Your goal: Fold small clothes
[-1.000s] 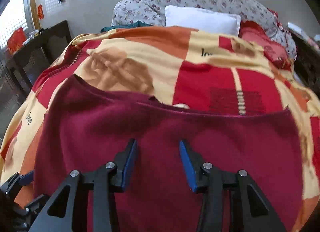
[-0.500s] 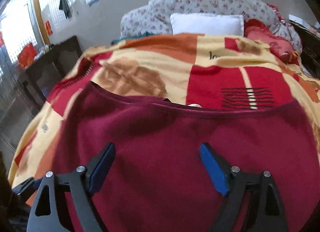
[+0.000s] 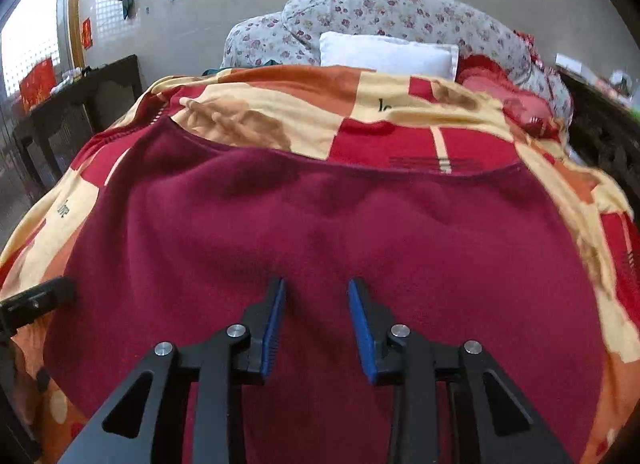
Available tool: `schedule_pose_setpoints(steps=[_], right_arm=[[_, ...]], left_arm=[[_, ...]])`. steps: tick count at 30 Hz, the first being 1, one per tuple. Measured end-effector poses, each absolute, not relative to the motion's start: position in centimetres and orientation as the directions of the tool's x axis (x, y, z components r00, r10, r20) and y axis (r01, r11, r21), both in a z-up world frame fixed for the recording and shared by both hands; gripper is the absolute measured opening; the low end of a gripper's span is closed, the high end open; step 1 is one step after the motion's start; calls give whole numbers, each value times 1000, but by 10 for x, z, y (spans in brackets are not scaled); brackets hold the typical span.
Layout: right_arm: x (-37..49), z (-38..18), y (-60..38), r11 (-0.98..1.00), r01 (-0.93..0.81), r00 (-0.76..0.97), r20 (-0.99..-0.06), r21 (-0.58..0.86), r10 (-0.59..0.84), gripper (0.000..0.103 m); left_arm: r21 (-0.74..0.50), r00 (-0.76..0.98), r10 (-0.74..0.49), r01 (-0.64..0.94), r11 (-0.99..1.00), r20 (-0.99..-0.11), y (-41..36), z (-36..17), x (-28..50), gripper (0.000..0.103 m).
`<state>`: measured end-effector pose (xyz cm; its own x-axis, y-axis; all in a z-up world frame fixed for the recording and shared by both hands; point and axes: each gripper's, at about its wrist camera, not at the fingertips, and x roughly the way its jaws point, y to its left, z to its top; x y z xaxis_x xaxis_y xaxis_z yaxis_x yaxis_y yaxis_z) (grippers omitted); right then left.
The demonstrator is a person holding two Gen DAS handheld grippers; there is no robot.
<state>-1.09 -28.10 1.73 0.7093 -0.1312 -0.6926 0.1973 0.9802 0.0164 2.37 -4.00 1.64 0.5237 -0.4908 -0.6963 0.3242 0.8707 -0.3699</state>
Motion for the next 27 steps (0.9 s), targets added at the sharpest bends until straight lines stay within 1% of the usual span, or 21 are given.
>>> schedule_pose_setpoints(steps=[3, 7, 8, 9, 10, 11, 13, 14, 15, 17, 22, 25, 27], right_arm=[[-15, 15, -289, 981, 179, 728, -680, 72, -83, 35], [-18, 15, -299, 974, 160, 743, -669, 163, -10, 35], [-18, 14, -301, 972, 155, 746, -666, 176, 1, 35], [-19, 14, -301, 972, 153, 747, -664, 180, 6, 35], [-20, 14, -300, 972, 150, 748, -664, 179, 7, 35], [-20, 14, -299, 974, 145, 746, -666, 173, 7, 35], [-21, 14, -298, 976, 141, 744, -668, 168, 7, 35], [-21, 13, -298, 975, 140, 745, -667, 170, 9, 35], [-21, 13, -298, 976, 138, 744, -668, 169, 10, 35], [-23, 15, -300, 975, 134, 743, -669, 177, 20, 35], [-37, 22, -322, 943, 145, 762, -641, 300, 87, 35], [-50, 25, -356, 861, 181, 802, -578, 476, 151, 35], [-63, 22, -388, 747, 198, 846, -495, 635, 196, 35]], left_arm=[[-328, 526, -466, 338, 882, -712, -54, 16, 25, 97], [-365, 494, -495, 339, 867, -715, -68, 17, 37, 97], [-387, 485, -511, 337, 858, -710, -70, 18, 41, 93], [-398, 479, -519, 337, 853, -708, -71, 18, 43, 72], [-405, 464, -525, 338, 849, -713, -73, 18, 46, 56], [-413, 431, -528, 336, 847, -732, -77, 16, 50, 46], [-423, 421, -534, 332, 843, -733, -78, 20, 51, 27], [-414, 413, -534, 347, 841, -738, -82, 26, 49, 22], [-393, 421, -525, 362, 845, -740, -85, 37, 46, 20], [-376, 423, -546, 423, 825, -723, -96, 64, 34, 19], [-329, 412, -594, 552, 766, -691, -135, 125, 2, 19], [-312, 381, -618, 613, 726, -688, -172, 142, -19, 19], [-303, 348, -615, 637, 709, -707, -201, 138, -30, 19]])
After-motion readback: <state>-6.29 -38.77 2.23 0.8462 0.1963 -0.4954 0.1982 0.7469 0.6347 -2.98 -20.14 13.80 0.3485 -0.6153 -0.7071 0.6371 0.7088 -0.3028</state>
